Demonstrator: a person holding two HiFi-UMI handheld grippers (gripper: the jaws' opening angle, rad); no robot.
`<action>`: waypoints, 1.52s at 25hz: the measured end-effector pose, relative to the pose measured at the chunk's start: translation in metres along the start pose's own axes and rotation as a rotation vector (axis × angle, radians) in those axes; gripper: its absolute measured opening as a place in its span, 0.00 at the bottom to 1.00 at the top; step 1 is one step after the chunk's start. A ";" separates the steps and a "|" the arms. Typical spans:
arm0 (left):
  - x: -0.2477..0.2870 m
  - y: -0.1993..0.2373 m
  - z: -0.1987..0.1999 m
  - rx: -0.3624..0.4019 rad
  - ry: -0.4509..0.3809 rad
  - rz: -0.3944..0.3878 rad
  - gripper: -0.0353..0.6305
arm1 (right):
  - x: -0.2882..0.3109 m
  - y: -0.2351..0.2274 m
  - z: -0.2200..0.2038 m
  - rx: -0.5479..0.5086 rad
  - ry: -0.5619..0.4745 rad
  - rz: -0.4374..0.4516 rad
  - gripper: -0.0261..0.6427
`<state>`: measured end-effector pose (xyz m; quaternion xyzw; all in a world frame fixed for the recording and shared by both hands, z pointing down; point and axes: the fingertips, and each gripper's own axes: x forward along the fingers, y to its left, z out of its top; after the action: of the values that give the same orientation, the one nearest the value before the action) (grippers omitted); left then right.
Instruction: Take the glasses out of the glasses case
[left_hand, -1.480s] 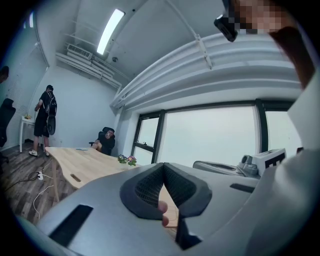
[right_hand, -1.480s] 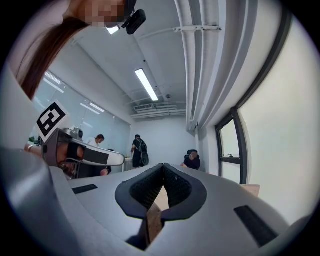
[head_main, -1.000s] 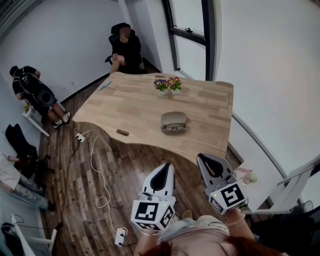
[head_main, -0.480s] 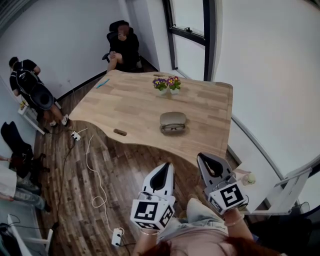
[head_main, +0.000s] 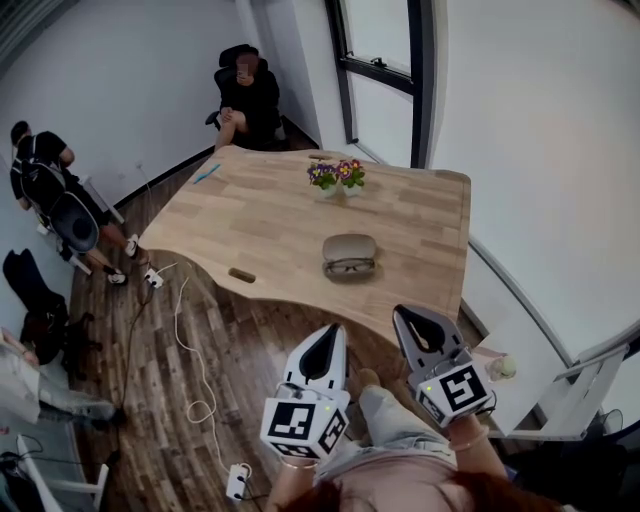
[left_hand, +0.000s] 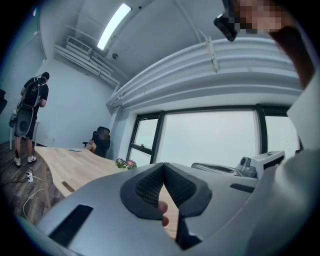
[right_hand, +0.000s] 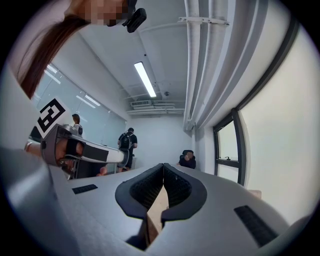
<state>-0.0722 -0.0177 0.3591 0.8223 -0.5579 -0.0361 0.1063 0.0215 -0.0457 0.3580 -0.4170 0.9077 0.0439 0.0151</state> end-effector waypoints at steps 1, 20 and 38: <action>0.004 0.002 0.001 0.003 0.000 0.000 0.06 | 0.004 -0.003 -0.001 0.001 0.000 -0.002 0.04; 0.078 0.050 0.008 0.007 0.037 0.009 0.06 | 0.081 -0.044 -0.023 0.012 0.037 0.008 0.04; 0.135 0.089 0.005 -0.012 0.066 0.043 0.06 | 0.143 -0.079 -0.050 0.027 0.096 0.050 0.04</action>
<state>-0.1036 -0.1748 0.3809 0.8103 -0.5712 -0.0099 0.1305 -0.0110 -0.2093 0.3934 -0.3956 0.9181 0.0118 -0.0237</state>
